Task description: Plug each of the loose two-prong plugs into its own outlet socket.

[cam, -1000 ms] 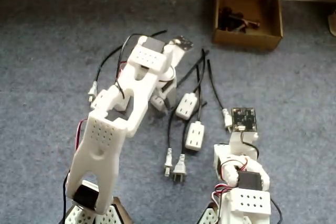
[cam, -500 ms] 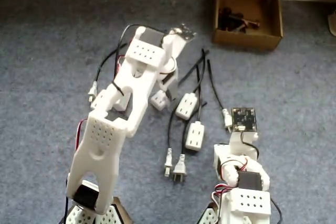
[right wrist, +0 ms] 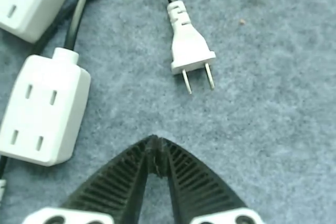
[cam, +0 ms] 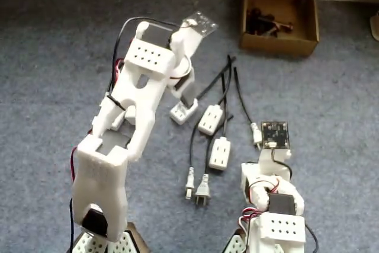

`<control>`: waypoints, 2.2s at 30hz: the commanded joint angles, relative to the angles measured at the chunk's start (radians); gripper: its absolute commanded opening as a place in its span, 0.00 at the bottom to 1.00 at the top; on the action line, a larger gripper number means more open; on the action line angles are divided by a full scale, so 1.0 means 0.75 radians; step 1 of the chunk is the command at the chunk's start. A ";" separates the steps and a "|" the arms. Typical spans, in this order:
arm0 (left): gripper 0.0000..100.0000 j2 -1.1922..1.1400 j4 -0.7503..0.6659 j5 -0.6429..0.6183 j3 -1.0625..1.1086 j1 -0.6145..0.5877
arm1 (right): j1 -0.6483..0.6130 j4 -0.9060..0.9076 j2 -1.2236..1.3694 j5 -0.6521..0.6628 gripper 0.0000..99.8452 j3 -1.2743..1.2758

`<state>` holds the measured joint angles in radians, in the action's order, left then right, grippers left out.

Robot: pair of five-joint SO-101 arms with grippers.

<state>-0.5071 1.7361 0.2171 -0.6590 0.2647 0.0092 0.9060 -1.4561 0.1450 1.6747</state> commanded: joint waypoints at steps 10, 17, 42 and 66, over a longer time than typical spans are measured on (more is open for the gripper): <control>0.27 0.580 0.012 -0.006 0.488 -0.128 | 0.093 -0.032 -0.011 0.016 0.01 0.073; 0.27 0.811 -0.070 -0.004 0.868 -0.296 | 0.208 -0.034 -0.011 0.020 0.01 0.069; 0.27 1.703 -0.800 -0.010 2.217 -0.447 | 0.122 0.396 0.003 0.149 0.01 -0.793; 0.27 1.713 -0.917 -0.012 2.301 -0.449 | 0.019 0.431 1.269 0.209 0.07 -1.415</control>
<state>0.7465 1.0794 0.2171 1.0549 -0.0575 0.0552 1.2252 -0.6045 0.2754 0.7188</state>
